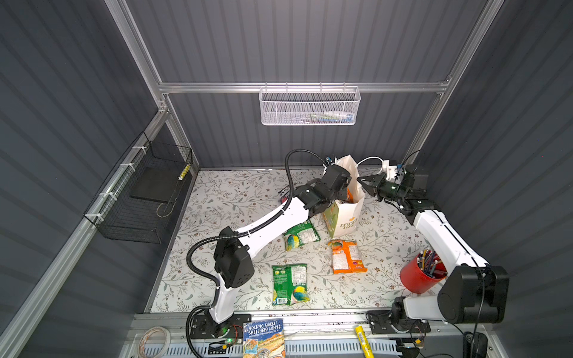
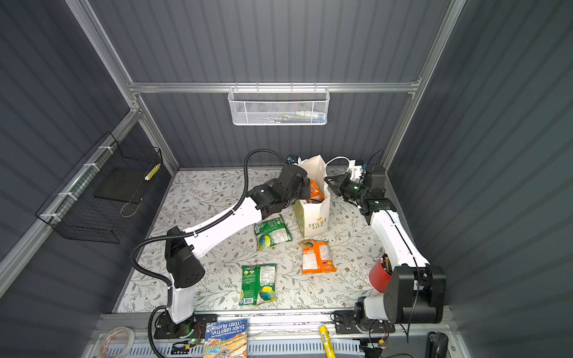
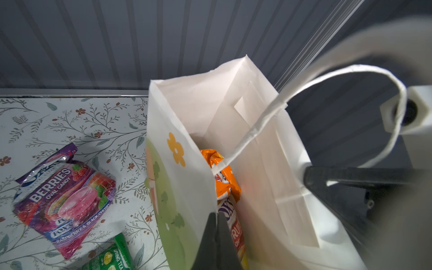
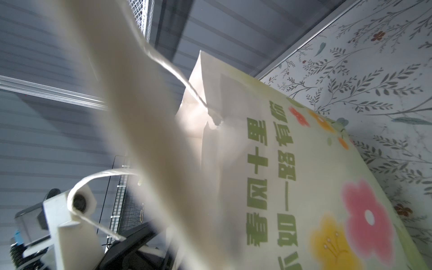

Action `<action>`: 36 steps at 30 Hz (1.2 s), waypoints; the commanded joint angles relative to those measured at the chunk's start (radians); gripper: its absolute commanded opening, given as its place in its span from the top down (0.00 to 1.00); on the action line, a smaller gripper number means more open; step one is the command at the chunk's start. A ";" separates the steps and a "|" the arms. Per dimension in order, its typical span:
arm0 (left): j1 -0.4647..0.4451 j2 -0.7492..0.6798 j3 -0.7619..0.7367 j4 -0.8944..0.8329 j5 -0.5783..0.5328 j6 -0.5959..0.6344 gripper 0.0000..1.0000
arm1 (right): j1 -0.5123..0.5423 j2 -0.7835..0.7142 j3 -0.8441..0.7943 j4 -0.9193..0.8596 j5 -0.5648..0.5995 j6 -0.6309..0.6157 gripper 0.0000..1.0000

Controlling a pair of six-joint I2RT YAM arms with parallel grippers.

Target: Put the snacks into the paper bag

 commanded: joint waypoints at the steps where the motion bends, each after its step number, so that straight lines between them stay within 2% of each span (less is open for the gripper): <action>1: -0.018 -0.057 0.045 0.059 -0.102 0.045 1.00 | 0.009 0.011 0.044 -0.010 -0.006 -0.054 1.00; 5: -0.006 -0.039 0.055 0.037 -0.268 0.070 1.00 | 0.009 0.012 0.054 -0.051 0.013 -0.083 1.00; 15: 0.080 0.073 0.232 -0.039 -0.168 0.046 1.00 | 0.012 -0.011 0.094 -0.134 0.058 -0.175 1.00; 22: 0.086 0.032 0.041 0.101 -0.113 -0.004 1.00 | 0.015 0.022 0.120 -0.182 0.095 -0.206 1.00; 28: 0.086 0.015 -0.008 0.100 -0.092 -0.040 1.00 | 0.016 0.024 0.117 -0.169 0.090 -0.188 1.00; 29: 0.086 0.002 -0.014 0.099 -0.092 -0.039 0.97 | 0.016 0.026 0.116 -0.164 0.083 -0.183 1.00; 30: 0.086 -0.013 -0.021 0.102 -0.088 -0.035 0.83 | 0.016 0.027 0.116 -0.161 0.078 -0.179 1.00; 34: 0.086 -0.112 -0.089 0.132 -0.019 0.021 0.09 | 0.016 0.021 0.107 -0.153 0.091 -0.168 1.00; 35: 0.085 -0.137 -0.116 0.133 0.000 0.036 0.00 | 0.016 0.020 0.104 -0.147 0.091 -0.165 1.00; 36: 0.086 -0.156 -0.134 0.128 0.016 0.046 0.00 | 0.017 0.020 0.103 -0.145 0.089 -0.162 1.00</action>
